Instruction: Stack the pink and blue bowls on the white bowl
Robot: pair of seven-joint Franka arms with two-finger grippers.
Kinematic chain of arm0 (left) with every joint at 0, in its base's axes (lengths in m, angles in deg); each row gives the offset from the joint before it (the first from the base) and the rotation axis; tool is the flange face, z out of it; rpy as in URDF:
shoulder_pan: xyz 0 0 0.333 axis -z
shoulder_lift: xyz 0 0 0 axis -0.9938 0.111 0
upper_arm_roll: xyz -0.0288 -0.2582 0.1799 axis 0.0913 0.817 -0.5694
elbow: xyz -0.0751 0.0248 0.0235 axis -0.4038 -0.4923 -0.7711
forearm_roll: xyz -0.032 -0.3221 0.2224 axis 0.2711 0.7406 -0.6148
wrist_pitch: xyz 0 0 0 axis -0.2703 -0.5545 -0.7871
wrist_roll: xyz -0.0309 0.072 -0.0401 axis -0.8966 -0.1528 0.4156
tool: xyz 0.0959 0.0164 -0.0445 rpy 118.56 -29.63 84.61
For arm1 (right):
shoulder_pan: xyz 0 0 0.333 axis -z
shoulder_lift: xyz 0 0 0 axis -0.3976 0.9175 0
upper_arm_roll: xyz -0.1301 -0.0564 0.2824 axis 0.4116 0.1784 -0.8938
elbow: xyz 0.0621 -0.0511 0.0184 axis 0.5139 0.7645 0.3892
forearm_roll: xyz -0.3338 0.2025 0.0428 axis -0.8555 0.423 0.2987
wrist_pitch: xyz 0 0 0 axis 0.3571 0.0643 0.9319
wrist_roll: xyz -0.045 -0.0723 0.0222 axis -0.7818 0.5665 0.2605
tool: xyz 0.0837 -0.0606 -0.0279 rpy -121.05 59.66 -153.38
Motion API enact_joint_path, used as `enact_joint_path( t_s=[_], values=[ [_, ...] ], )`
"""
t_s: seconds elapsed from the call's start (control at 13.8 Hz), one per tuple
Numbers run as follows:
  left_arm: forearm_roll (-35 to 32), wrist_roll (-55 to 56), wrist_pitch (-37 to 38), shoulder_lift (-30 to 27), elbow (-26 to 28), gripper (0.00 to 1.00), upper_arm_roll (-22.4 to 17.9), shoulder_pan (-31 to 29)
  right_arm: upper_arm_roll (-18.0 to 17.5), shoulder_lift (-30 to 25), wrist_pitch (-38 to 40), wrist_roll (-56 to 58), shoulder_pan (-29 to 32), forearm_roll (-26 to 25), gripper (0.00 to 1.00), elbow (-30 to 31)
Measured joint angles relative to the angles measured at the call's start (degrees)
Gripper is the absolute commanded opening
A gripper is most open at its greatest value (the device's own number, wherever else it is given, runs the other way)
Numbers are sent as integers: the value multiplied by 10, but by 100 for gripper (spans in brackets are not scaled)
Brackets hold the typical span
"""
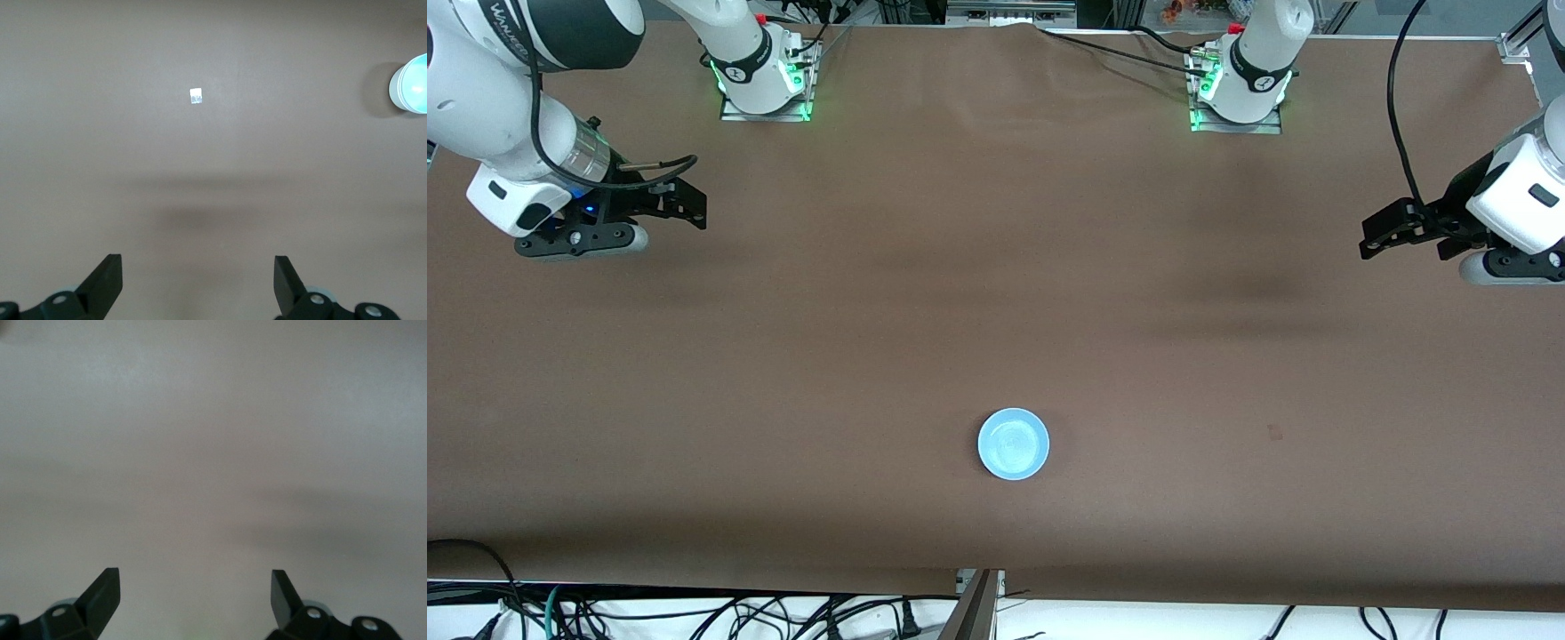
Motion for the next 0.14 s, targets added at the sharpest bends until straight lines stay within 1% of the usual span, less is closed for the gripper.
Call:
enact_joint_path(
  t_s=[0.14],
  values=[
    [0, 0, -1, 1, -6, 100, 0, 0, 3, 2, 13, 1, 0, 0, 100, -11]
  ],
)
